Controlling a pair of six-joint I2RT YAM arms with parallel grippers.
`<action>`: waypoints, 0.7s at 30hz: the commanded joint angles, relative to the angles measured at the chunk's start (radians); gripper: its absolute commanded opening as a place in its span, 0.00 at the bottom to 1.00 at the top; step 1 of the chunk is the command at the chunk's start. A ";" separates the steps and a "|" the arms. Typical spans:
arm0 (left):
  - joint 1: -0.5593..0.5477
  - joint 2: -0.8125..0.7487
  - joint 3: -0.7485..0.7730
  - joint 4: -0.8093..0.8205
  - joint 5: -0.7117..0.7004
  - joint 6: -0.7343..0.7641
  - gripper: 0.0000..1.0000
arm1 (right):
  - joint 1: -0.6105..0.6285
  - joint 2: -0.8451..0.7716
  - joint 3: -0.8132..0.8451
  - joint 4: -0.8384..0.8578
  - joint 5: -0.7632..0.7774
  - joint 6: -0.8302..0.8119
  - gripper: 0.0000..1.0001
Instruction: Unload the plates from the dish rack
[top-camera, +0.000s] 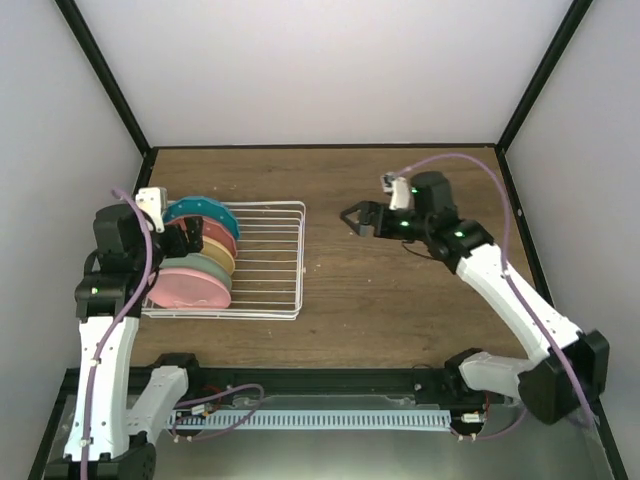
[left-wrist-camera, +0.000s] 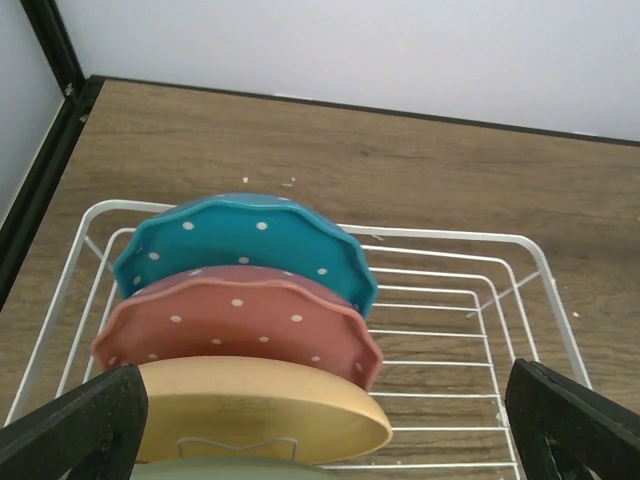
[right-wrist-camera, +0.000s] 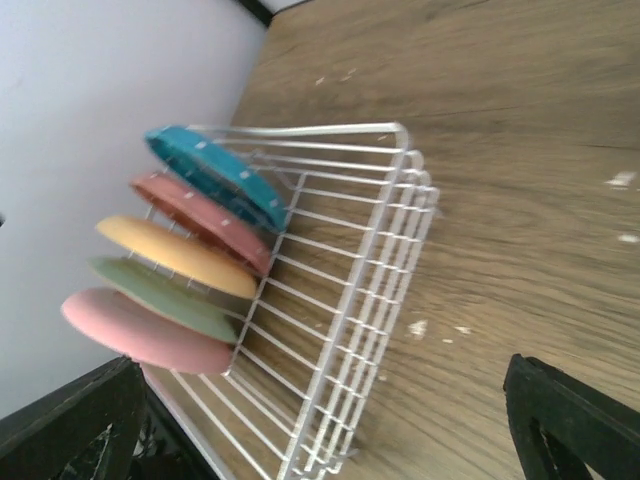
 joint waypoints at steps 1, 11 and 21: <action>0.032 0.048 0.037 0.016 -0.023 -0.023 1.00 | 0.143 0.092 0.113 0.099 0.059 0.019 1.00; 0.145 0.136 0.054 0.074 0.060 -0.025 1.00 | 0.403 0.272 0.239 0.287 0.058 -0.161 1.00; 0.423 0.250 0.039 0.132 0.261 0.003 1.00 | 0.666 0.560 0.537 0.194 0.217 -0.357 0.87</action>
